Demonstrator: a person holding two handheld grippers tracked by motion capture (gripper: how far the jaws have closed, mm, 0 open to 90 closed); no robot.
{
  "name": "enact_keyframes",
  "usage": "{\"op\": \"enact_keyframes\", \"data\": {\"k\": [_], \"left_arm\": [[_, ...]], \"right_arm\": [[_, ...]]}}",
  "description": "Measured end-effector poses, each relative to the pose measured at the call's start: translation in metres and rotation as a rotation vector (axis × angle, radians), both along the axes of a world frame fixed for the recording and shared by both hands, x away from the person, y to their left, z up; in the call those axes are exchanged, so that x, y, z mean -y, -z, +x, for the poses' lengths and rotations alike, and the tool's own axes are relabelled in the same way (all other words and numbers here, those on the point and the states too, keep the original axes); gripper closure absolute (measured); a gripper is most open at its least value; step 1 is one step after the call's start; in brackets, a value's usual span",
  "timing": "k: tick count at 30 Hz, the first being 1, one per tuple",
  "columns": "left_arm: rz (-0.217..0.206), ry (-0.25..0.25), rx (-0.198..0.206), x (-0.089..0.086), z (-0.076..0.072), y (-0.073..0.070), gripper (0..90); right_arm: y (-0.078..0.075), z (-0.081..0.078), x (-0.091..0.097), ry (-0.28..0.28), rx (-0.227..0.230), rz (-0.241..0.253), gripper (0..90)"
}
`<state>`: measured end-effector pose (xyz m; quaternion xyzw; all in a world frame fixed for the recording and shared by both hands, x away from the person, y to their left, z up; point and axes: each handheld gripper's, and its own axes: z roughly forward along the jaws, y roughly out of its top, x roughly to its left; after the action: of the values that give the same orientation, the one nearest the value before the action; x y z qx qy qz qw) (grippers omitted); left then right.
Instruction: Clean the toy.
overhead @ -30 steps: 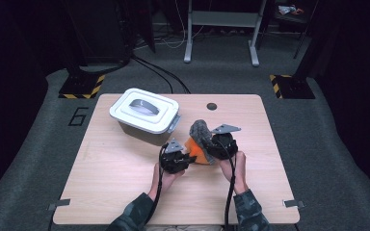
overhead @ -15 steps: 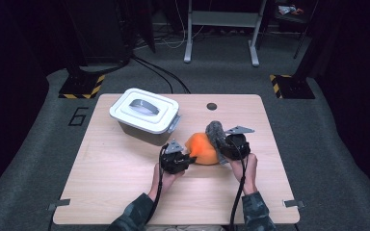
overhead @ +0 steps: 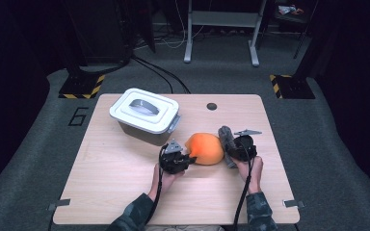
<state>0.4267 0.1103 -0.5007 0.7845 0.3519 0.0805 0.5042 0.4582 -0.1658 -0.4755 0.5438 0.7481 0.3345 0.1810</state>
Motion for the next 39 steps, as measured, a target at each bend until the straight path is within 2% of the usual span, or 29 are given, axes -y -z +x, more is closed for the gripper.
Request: {"op": "enact_keyframes", "data": {"k": [3,5,8,9,11,12,13,14,15,16,17,18,19,23,24,26,28,29,30,34,35,37,39], "left_arm": [[0.001,0.001,-0.005,-0.001,0.0,0.0,76.5],[0.002,-0.002,-0.002,-0.001,0.0,0.0,76.4],[-0.004,-0.006,-0.011,-0.002,0.001,0.0,76.5],[-0.005,-0.006,-0.011,-0.002,0.001,0.0,76.5],[-0.007,-0.009,-0.01,-0.003,0.002,0.0,76.4],[-0.007,-0.009,-0.01,-0.003,0.002,0.0,76.3],[0.0,-0.005,-0.004,-0.003,0.002,-0.001,76.2],[0.0,-0.005,-0.004,-0.003,0.002,-0.001,76.1],[-0.011,-0.013,-0.01,-0.003,0.003,-0.001,76.1],[-0.011,-0.013,-0.01,-0.003,0.003,-0.001,76.0],[-0.018,-0.014,-0.009,-0.003,0.004,-0.001,75.9],[-0.018,-0.015,-0.007,-0.003,0.004,-0.001,75.8],[-0.012,-0.02,-0.003,-0.003,0.004,-0.002,75.5],[-0.022,-0.031,-0.005,-0.005,0.004,-0.001,72.0],[-0.027,-0.034,-0.011,-0.006,0.005,-0.001,68.3],[-0.028,-0.037,-0.012,-0.006,0.004,-0.001,63.6],[-0.015,-0.042,-0.003,-0.006,0.003,-0.001,60.8],[-0.007,-0.045,-0.004,-0.006,0.003,0.001,55.1],[0.018,-0.041,0.0,-0.006,0.003,0.005,52.7],[0.025,-0.056,-0.009,-0.003,0.002,0.008,46.1],[0.044,-0.063,0.025,-0.002,0.003,0.007,43.4],[0.042,-0.069,0.029,0.0,0.002,0.007,42.0],[0.058,-0.072,0.053,0.003,0.002,0.005,38.6]], "right_arm": [[0.01,0.004,0.001,0.012,-0.039,-0.025,69.7],[0.012,0.004,0.003,0.024,-0.043,-0.044,69.7],[0.01,0.001,0.006,0.042,-0.038,-0.044,69.8],[0.006,-0.002,0.009,0.05,-0.019,-0.046,69.8],[-0.01,-0.012,0.011,0.054,0.033,-0.03,69.8],[-0.01,-0.012,0.011,0.054,0.033,-0.03,69.8],[-0.027,-0.02,0.006,0.014,0.086,-0.02,69.8],[-0.027,-0.02,0.006,0.014,0.086,-0.02,69.8],[-0.039,-0.027,-0.002,-0.038,0.12,-0.012,69.8],[-0.039,-0.027,-0.002,-0.038,0.12,-0.012,69.8],[-0.043,-0.028,-0.014,-0.099,0.114,-0.01,69.8],[-0.043,-0.028,-0.014,-0.099,0.114,-0.01,69.8],[-0.041,-0.025,-0.026,-0.124,0.093,-0.041,69.8],[-0.035,-0.02,-0.031,-0.111,0.091,-0.062,69.9],[-0.034,-0.018,-0.032,-0.093,0.09,-0.053,70.0],[-0.034,-0.017,-0.032,-0.097,0.088,-0.054,69.9],[-0.035,-0.016,-0.032,-0.09,0.082,-0.058,69.9],[-0.035,-0.014,-0.032,-0.082,0.076,-0.061,69.9],[-0.035,-0.013,-0.031,-0.088,0.075,-0.063,69.9],[-0.034,-0.011,-0.03,-0.09,0.069,-0.058,69.9],[-0.034,-0.01,-0.03,-0.094,0.069,-0.054,69.9],[-0.034,-0.01,-0.029,-0.093,0.069,-0.052,69.9],[-0.033,-0.009,-0.029,-0.09,0.065,-0.042,69.8]]}}
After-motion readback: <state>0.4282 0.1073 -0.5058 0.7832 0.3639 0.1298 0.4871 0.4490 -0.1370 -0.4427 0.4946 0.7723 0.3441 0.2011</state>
